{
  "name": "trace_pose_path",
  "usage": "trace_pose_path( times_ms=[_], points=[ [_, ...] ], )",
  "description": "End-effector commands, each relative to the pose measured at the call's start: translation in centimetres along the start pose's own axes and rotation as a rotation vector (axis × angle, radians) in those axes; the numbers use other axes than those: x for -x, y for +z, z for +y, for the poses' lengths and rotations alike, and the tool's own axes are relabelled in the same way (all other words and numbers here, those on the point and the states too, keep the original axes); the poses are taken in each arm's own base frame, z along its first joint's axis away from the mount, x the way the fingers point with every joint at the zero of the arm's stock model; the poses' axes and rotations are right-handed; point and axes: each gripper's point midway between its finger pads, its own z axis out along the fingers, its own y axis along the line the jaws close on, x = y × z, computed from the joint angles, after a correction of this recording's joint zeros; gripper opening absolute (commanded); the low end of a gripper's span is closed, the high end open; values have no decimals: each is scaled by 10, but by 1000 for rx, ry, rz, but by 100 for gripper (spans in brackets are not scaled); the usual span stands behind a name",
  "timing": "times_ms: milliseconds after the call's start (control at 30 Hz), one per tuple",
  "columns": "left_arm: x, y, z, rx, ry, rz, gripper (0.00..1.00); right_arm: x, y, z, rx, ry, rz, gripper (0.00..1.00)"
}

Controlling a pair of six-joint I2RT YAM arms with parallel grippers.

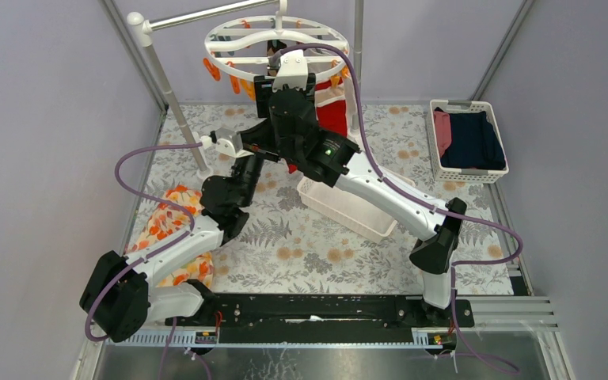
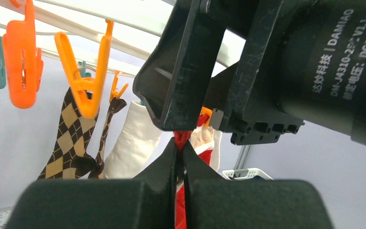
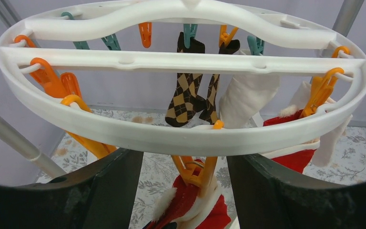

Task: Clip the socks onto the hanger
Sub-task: Clamp the sock onto the hanger.

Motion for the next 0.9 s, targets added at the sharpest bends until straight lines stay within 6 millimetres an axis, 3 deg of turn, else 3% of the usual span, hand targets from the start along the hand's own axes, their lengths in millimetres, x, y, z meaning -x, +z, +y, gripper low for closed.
trace_pose_path(
  times_ms=[0, 200, 333, 500, 700, 800, 867],
  points=[
    [12, 1, -2, 3, -25, -46, 12, 18, -7, -15, -11, 15, -26, 73],
    [9, -9, -4, -19, -29, -18, 44, 13, -19, -29, -9, 7, -12, 78],
    [6, -22, -2, -22, -31, 13, 55, 14, -31, -44, -9, 23, -16, 79],
    [-6, -47, 4, -24, -28, 73, 69, 11, -46, -59, 11, 23, -9, 80],
    [-28, -91, 0, -102, -29, 176, 98, 4, -72, -78, 93, -40, -8, 88],
    [-36, -108, -8, -158, -78, 237, 99, -6, -90, -83, 199, -110, -6, 99],
    [-41, -120, -17, -207, -125, 284, 99, -11, -104, -91, 254, -130, -25, 100]
  ],
)
